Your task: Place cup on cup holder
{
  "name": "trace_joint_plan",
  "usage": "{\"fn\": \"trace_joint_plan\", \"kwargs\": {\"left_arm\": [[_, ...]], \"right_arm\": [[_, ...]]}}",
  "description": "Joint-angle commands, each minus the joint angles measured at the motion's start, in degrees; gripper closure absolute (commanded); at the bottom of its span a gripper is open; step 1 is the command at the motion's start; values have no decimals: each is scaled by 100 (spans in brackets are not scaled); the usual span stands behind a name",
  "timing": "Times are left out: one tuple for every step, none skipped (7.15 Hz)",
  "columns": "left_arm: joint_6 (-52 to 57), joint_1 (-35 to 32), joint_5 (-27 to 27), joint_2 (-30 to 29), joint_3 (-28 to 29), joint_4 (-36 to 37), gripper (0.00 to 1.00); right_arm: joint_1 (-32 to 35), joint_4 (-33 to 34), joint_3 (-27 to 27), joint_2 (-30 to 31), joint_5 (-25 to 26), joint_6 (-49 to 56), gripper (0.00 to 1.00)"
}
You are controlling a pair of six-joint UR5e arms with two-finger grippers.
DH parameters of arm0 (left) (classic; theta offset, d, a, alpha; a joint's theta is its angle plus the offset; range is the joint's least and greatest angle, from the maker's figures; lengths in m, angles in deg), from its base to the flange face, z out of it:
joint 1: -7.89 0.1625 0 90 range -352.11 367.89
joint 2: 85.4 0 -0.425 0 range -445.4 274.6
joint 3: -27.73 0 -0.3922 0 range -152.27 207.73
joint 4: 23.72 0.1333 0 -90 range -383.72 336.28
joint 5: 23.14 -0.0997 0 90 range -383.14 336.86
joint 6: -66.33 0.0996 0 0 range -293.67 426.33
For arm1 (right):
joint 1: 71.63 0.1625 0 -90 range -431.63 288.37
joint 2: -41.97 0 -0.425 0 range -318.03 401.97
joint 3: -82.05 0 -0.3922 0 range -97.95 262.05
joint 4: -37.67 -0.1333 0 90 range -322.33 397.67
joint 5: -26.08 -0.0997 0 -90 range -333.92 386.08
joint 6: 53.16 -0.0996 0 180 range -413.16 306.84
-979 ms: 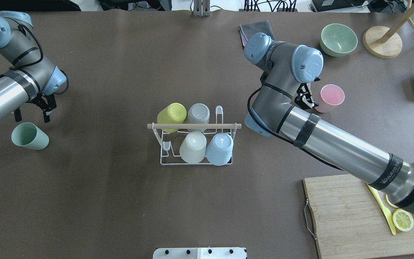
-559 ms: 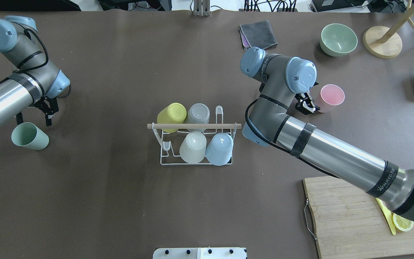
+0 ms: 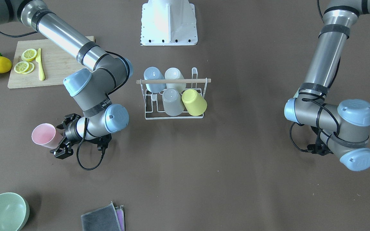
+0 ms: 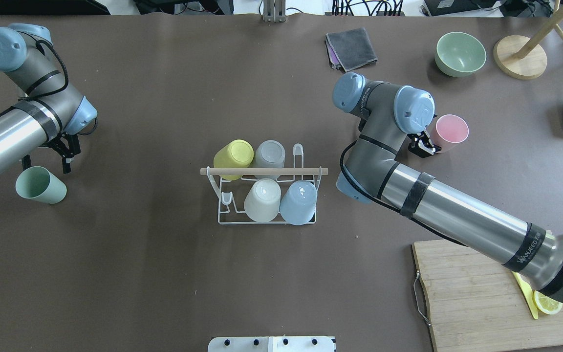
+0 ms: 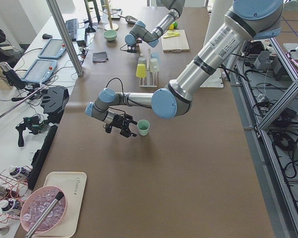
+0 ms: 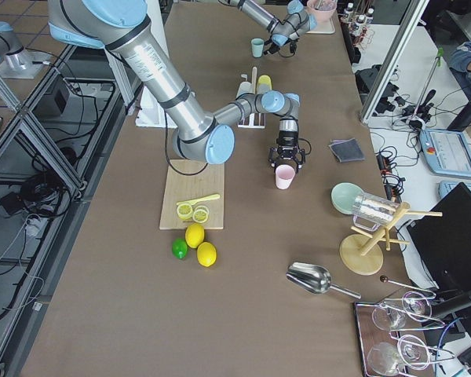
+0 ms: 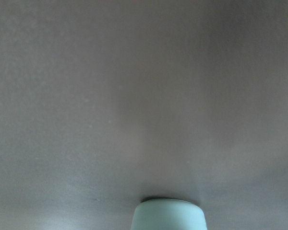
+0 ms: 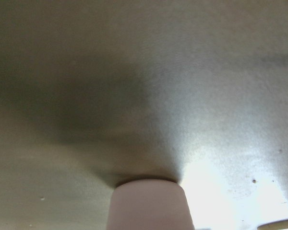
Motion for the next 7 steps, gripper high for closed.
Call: {"fn": "trace_joint_plan", "kwargs": {"left_arm": [[34,37,0,17,3,4,3],[35,37,0,17,3,12,3],[43,46,0,43,-14,38,2],[43,46,0,61,-49,47,2],[43,46,0,70,-136,117,2],[43,55,0,122,-242,135,2],[43,72,0,192,-408,275,2]], "right_arm": [[2,-23,1,89,58,30,0],[-7,-23,1,115,58,30,0],[-25,-23,-8,133,58,21,0],[-33,-23,-8,150,58,30,0],[-33,-23,-25,176,58,21,0],[-33,-31,-34,203,58,21,0],[-33,-31,-52,238,49,21,0]]}}
